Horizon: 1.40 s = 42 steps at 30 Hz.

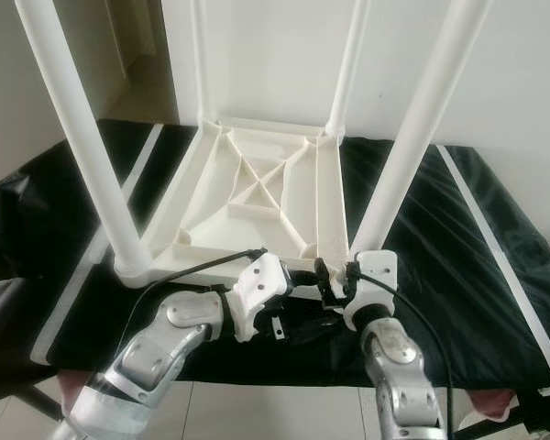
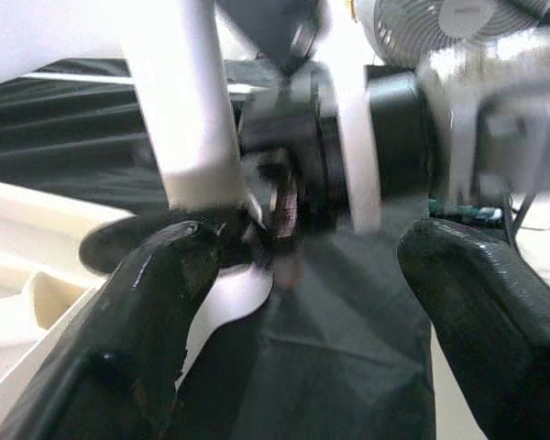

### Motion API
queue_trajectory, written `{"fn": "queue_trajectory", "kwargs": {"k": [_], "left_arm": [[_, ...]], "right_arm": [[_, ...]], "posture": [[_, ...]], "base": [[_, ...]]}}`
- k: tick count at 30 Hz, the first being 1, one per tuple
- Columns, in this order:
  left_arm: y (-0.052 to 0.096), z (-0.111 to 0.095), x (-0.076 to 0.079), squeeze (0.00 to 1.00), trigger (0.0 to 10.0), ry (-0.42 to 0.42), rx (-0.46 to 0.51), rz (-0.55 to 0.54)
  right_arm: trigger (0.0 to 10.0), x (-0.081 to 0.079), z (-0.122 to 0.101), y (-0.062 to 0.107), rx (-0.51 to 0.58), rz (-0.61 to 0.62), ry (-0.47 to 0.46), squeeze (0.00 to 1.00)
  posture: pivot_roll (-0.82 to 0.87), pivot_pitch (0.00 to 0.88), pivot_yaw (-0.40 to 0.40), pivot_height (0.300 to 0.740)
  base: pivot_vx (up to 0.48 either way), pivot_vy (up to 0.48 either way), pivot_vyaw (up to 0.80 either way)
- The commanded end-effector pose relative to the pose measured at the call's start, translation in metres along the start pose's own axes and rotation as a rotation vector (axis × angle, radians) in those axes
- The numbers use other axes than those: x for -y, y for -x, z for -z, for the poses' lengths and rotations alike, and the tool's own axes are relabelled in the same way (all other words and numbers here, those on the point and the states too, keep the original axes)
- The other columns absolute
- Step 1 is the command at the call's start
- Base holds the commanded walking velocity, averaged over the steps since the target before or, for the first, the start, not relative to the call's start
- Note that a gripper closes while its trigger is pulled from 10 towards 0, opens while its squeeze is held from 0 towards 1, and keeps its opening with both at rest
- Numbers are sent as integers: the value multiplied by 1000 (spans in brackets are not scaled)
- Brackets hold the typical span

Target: Building children table

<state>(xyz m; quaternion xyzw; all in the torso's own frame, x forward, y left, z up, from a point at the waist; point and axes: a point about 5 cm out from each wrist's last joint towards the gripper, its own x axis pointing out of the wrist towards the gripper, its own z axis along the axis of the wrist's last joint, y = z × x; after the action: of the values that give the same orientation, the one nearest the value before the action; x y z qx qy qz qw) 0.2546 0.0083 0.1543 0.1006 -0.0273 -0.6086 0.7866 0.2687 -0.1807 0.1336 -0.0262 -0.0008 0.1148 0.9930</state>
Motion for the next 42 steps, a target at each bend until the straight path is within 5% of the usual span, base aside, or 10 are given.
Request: {"fn": "queue_trajectory", "kwargs": {"k": [1, 14, 16, 24, 25, 42], "left_arm": [[-1, -2, 1, 0, 10000, -13, 6, 15], [-1, -5, -1, 0, 10000, -21, 11, 16], [-1, -6, -3, 0, 10000, -23, 12, 16], [-2, -6, -4, 0, 10000, -30, 12, 24], [-2, -6, -4, 0, 10000, -30, 12, 25], [-5, -7, -19, 0, 10000, -58, 14, 3]], "right_arm": [[10000, 1, 4, -1, -24, -58, 1, 0], [9922, 11, 14, 1, -100, -318, 113, 0], [0, 14, 14, 2, -99, -326, 129, 0], [0, 19, 13, 8, -89, -321, 126, 0], [10000, 19, 13, 9, -90, -317, 124, 0], [10000, 18, 7, 22, -39, 111, -34, 0]], "posture": [[-52, 0, -33, 740], [-47, 0, -22, 740], [-51, 0, -15, 740], [-62, 0, -10, 740], [-62, 0, -10, 740], [-84, 0, -29, 740]], "base": [[0, 0, 0], [0, 0, 0], [0, 0, 0], [0, 0, 0], [0, 0, 0], [0, 0, 0]]}}
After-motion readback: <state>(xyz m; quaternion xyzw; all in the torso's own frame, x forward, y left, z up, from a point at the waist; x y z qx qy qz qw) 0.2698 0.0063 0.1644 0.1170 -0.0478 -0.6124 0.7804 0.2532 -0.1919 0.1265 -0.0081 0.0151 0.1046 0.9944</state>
